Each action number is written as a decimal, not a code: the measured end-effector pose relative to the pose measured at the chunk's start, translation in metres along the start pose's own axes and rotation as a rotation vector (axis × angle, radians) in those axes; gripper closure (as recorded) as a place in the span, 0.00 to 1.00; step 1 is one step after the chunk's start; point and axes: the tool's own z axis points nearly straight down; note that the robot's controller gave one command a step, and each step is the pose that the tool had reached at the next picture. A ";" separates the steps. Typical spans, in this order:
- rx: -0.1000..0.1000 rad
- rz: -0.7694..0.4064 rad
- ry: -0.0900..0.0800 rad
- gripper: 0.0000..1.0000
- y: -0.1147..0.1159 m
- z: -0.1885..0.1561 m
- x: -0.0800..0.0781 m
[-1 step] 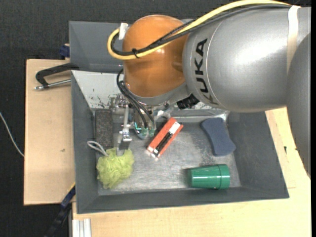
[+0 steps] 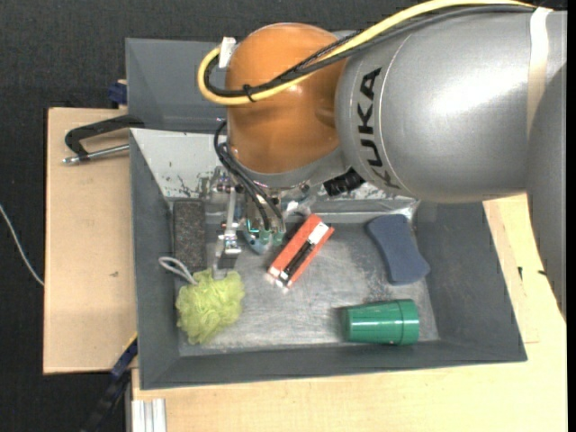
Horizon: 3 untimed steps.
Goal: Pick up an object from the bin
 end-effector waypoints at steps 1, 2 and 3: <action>-0.002 -0.026 -0.005 0.00 0.001 0.052 0.013; -0.005 -0.029 -0.002 1.00 -0.005 0.165 0.037; -0.005 -0.029 -0.002 1.00 -0.005 0.165 0.037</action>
Offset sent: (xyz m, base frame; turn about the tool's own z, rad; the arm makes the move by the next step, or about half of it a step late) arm -0.0396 -0.0090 -0.1721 -0.0273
